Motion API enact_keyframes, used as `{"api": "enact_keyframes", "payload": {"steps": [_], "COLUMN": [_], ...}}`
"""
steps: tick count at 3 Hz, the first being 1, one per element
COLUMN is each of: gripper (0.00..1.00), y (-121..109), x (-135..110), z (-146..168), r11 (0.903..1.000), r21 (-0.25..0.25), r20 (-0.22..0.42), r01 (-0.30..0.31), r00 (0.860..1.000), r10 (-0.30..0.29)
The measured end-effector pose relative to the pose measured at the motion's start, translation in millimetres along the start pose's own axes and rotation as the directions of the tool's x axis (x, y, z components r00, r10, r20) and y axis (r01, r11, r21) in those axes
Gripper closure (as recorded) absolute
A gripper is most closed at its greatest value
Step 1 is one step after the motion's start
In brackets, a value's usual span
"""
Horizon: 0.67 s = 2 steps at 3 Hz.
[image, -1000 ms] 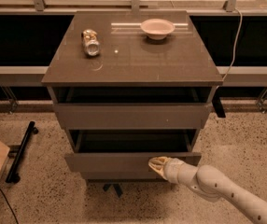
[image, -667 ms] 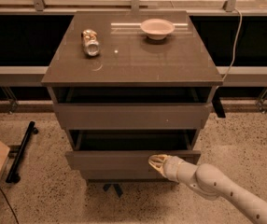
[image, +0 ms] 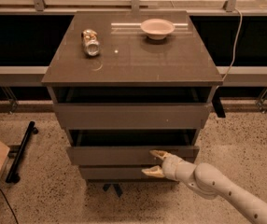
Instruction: Close middle drawer
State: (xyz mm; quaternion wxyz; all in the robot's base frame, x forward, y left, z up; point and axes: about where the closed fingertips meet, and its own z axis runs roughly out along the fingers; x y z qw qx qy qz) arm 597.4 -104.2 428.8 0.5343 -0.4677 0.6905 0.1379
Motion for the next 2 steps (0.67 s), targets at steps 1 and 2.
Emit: {"api": "enact_keyframes", "payload": {"steps": [1, 2], "gripper": [0.00, 0.00], "y": [0.2, 0.2], "x": [-0.1, -0.1], "z": [0.2, 0.2], "r11": [1.0000, 1.0000], "r21": [0.000, 0.000], "r20": [0.000, 0.000], "r01": [0.000, 0.000], "r00": [1.000, 1.000], "r10": [0.000, 0.000]}}
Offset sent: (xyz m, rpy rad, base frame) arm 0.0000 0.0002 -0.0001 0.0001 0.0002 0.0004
